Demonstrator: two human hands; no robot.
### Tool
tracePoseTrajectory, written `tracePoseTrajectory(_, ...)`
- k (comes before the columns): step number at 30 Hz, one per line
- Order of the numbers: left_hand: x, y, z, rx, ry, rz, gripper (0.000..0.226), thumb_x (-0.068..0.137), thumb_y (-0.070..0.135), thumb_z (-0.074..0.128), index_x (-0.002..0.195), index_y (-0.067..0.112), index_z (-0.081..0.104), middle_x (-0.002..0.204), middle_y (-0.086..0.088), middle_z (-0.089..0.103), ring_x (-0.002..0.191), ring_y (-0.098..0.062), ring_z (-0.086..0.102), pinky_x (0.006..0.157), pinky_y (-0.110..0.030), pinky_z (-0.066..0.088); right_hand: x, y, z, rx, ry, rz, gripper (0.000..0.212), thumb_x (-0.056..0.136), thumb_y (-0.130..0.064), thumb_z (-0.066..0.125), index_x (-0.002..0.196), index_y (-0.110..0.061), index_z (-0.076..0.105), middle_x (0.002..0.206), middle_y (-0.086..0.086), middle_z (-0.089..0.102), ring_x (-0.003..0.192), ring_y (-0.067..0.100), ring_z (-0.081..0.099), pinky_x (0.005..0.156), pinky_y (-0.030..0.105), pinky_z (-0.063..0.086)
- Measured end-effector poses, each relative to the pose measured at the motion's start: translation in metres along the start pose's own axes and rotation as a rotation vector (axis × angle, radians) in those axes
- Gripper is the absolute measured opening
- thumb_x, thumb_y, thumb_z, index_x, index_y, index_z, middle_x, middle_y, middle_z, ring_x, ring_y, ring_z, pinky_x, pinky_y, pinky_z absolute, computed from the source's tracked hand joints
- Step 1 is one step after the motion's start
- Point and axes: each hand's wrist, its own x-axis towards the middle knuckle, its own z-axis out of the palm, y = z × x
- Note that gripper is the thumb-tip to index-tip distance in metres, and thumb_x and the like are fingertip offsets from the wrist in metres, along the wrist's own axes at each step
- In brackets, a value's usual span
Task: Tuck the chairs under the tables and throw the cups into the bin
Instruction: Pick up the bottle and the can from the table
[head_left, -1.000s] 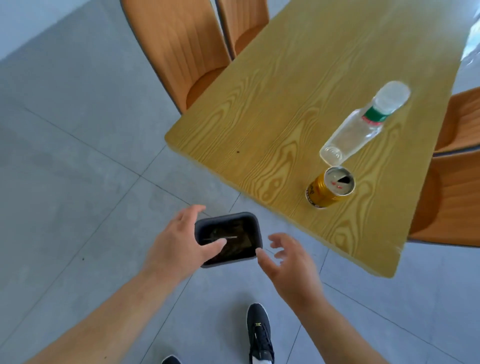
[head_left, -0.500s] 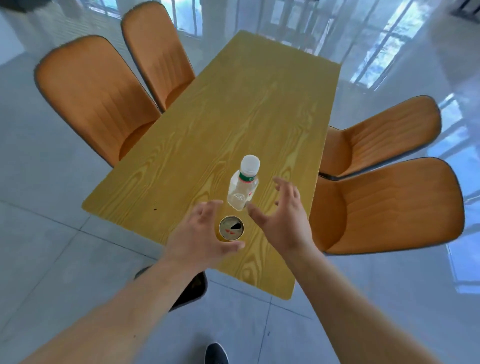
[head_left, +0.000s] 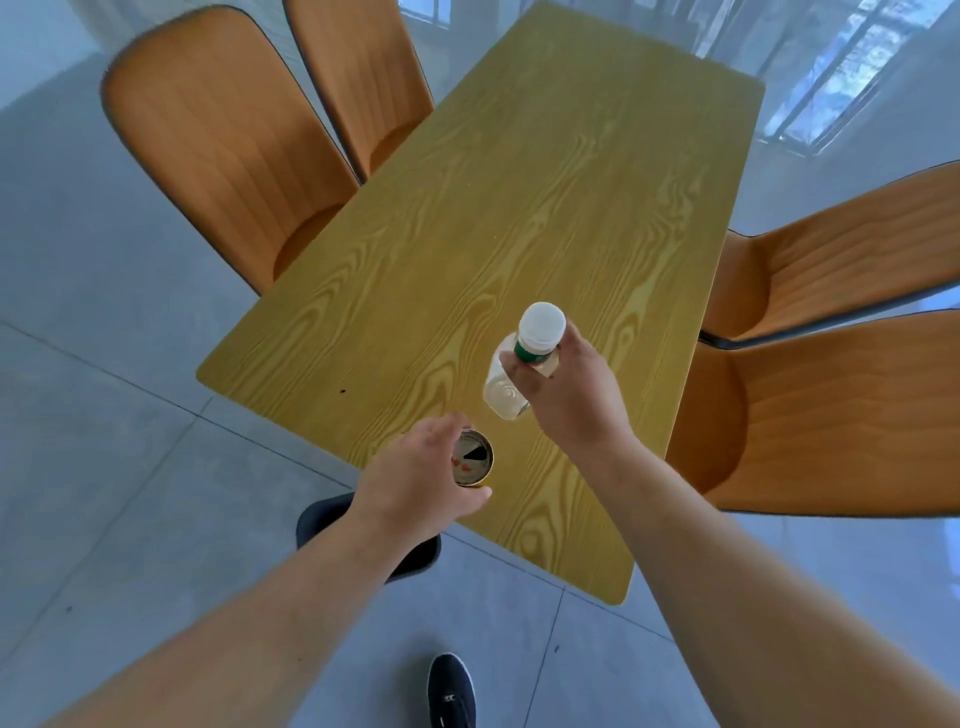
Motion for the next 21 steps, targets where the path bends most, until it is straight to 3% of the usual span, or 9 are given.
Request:
tracePoseTrajectory(4, -0.029, -0.045, -0.027, -0.058, -0.032, -0.102, 0.064, 0.071, 0.063, 0.079, 0.125, 0.048, 0.047, 0.113, 0.021, 0.053, 0.090, -0.004, 0.059, 0.079, -0.032, 0.054, -0.048, -0.007, 0.022, 0.014, 0.013, 0.015, 0.032, 0.090, -0.063, 0.066, 0.110, -0.041, 0.054, 0.101, -0.018, 0.063, 0.088, 0.000, 0.059, 0.064, 0.028, 0.044)
tracePoseTrajectory(8, -0.064, -0.085, -0.058, -0.019, -0.024, -0.197, 0.062, 0.070, 0.063, 0.079, 0.122, 0.045, 0.049, 0.112, 0.018, 0.054, 0.093, -0.012, 0.061, 0.074, -0.032, 0.049, -0.104, -0.027, 0.053, 0.030, 0.000, 0.014, 0.034, 0.085, -0.071, 0.060, 0.106, -0.046, 0.050, 0.101, -0.021, 0.061, 0.094, -0.010, 0.054, 0.063, 0.022, 0.041)
tracePoseTrajectory(10, -0.086, -0.104, -0.072, -0.027, -0.018, -0.241, 0.063, 0.071, 0.061, 0.080, 0.123, 0.044, 0.050, 0.117, 0.015, 0.055, 0.096, -0.014, 0.061, 0.079, -0.035, 0.052, -0.130, -0.041, 0.069, 0.019, -0.018, -0.004, 0.033, 0.084, -0.073, 0.059, 0.105, -0.050, 0.047, 0.102, -0.024, 0.060, 0.095, -0.013, 0.053, 0.062, 0.019, 0.039)
tracePoseTrajectory(21, -0.153, -0.189, -0.095, -0.114, 0.156, -0.254, 0.067, 0.065, 0.058, 0.087, 0.112, 0.042, 0.043, 0.102, 0.013, 0.062, 0.088, -0.018, 0.063, 0.073, -0.039, 0.055, -0.194, -0.066, 0.140, 0.084, -0.031, 0.027, 0.042, 0.082, -0.070, 0.068, 0.113, -0.045, 0.055, 0.106, -0.021, 0.065, 0.094, 0.001, 0.060, 0.069, 0.025, 0.045)
